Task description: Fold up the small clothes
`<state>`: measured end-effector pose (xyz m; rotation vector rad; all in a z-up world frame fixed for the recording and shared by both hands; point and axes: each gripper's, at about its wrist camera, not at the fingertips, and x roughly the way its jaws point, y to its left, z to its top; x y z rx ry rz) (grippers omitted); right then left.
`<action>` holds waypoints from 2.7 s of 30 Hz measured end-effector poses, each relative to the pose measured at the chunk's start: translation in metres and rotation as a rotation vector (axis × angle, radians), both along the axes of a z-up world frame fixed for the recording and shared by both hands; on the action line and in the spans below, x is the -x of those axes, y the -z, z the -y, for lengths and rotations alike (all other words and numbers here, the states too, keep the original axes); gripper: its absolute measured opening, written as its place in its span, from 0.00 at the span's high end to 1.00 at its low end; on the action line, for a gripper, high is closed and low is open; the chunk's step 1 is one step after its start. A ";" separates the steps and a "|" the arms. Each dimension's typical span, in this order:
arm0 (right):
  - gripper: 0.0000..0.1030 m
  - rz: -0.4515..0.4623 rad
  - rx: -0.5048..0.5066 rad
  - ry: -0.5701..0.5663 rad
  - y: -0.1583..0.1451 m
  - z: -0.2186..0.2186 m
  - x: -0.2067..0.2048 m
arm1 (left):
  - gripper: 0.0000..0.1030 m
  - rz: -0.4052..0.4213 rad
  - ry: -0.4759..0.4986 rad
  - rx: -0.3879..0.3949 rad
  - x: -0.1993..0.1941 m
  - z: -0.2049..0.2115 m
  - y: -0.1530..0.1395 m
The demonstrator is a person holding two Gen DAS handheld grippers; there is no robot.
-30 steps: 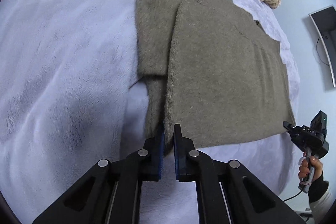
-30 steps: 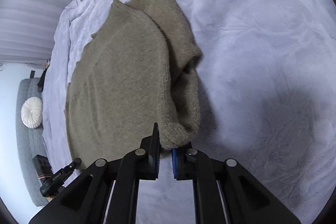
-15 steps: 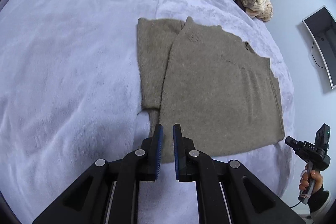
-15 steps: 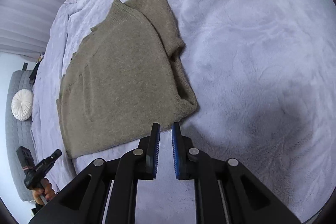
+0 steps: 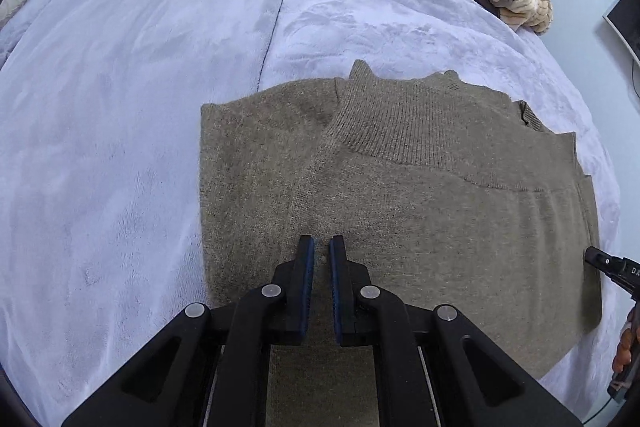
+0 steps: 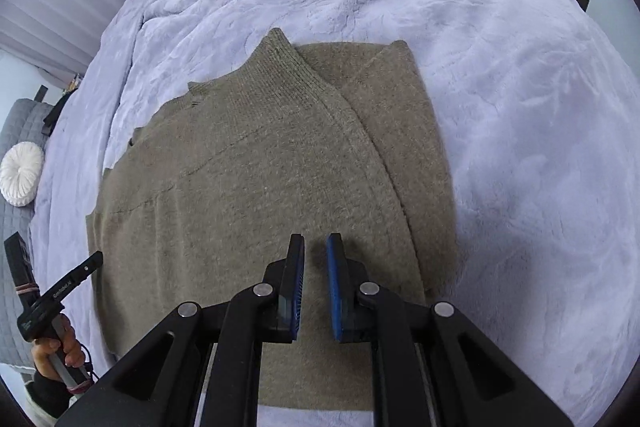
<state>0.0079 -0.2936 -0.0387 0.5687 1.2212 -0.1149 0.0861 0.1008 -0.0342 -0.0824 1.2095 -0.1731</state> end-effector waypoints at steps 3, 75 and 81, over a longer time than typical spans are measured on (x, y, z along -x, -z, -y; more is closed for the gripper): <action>0.92 -0.016 0.002 0.013 0.013 0.014 0.001 | 0.91 -0.002 0.007 0.009 0.002 -0.002 0.000; 0.00 -0.078 -0.515 0.059 0.020 -0.222 0.067 | 0.01 -0.206 -0.040 0.110 0.081 -0.084 0.007; 0.00 -0.065 -0.583 0.078 0.031 -0.223 0.055 | 0.01 -0.196 -0.067 0.149 0.078 -0.091 0.006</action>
